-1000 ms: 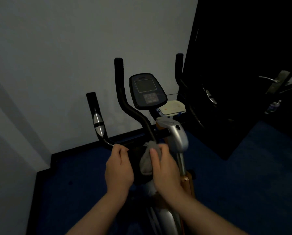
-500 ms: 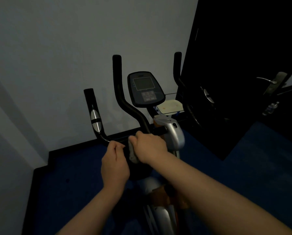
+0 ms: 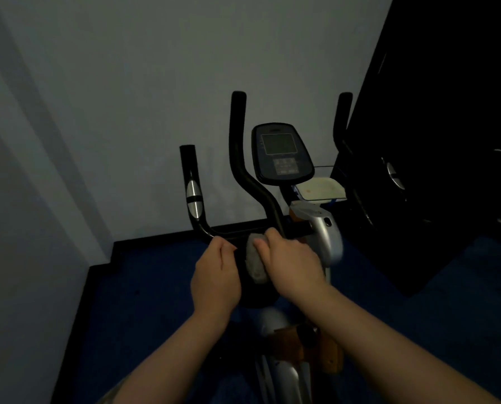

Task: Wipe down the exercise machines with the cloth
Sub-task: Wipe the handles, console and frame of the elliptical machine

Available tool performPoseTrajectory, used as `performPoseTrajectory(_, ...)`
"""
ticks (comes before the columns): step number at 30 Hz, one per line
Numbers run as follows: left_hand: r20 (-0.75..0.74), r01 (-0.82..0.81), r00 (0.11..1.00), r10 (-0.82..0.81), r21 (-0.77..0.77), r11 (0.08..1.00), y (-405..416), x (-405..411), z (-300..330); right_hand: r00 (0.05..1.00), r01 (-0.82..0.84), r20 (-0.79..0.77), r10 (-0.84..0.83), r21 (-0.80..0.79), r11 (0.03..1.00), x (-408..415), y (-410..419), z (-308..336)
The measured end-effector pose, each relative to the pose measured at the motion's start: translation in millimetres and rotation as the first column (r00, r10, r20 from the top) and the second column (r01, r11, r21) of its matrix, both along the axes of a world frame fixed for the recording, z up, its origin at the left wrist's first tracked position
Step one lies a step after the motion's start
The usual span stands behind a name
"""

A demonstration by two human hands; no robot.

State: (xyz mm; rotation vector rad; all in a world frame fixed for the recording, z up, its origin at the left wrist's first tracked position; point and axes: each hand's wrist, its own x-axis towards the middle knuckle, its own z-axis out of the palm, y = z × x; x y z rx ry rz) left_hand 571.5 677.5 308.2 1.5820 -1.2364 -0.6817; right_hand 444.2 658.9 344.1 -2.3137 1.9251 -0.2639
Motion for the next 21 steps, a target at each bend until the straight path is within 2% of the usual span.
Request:
performPoseTrajectory(1, 0.003, 0.000, 1.000, 0.000, -0.003, 1.000, 0, 0, 0, 1.000, 0.018, 0.013, -0.017, -0.016, 1.000, -4, 2, -1)
performPoseTrajectory(5, -0.005, -0.012, 1.000, 0.012, -0.028, 1.000, -1, -2, -1, 0.992, -0.061, -0.113, 0.054, -0.065, 0.996, 8, -12, 2)
performPoseTrajectory(6, -0.011, -0.013, 1.000, 0.013, -0.031, 0.999, -1, -2, -1, 0.995, -0.059, -0.090, 0.052, -0.080, 0.995, 11, -11, 3)
performPoseTrajectory(8, -0.004, -0.018, 1.000, 0.018, -0.033, 0.999, -1, -1, -2, 0.997, 0.023, 0.077, -0.017, -0.089, 0.996, 5, -5, -5)
performPoseTrajectory(10, 0.008, -0.017, 1.000, 0.017, -0.036, 0.999, -1, -1, -3, 0.957, 0.088, 0.283, -0.062, -0.083, 0.993, -4, 13, -16)
performPoseTrajectory(12, 0.009, -0.009, 1.000, 0.009, -0.038, 0.999, -1, -1, -2, 0.921, 0.080, 0.386, -0.044, -0.078, 0.994, -9, 24, -21)
performPoseTrajectory(15, 0.007, 0.001, 1.000, -0.001, -0.048, 0.999, -2, 0, 1, 0.965, 0.024, 0.263, 0.013, -0.136, 0.990, -11, 8, -19)
performPoseTrajectory(17, 0.005, 0.010, 1.000, -0.010, -0.040, 0.999, -2, 0, -2, 0.953, 0.065, 0.303, -0.021, -0.137, 0.988, -8, 7, -21)
performPoseTrajectory(18, 0.000, 0.011, 1.000, -0.011, -0.042, 0.999, -2, 1, -3, 0.902, 0.115, 0.430, -0.043, -0.142, 0.983, -4, 14, -27)
performPoseTrajectory(20, -0.011, 0.013, 1.000, -0.014, -0.049, 0.999, -2, 0, -3, 0.726, 0.265, 0.678, -0.113, -0.125, 0.956, 7, 37, -40)
performPoseTrajectory(21, -0.016, 0.019, 1.000, -0.020, -0.049, 0.999, -2, 0, -2, 0.656, 0.311, 0.743, -0.135, -0.104, 0.945, 13, 47, -44)
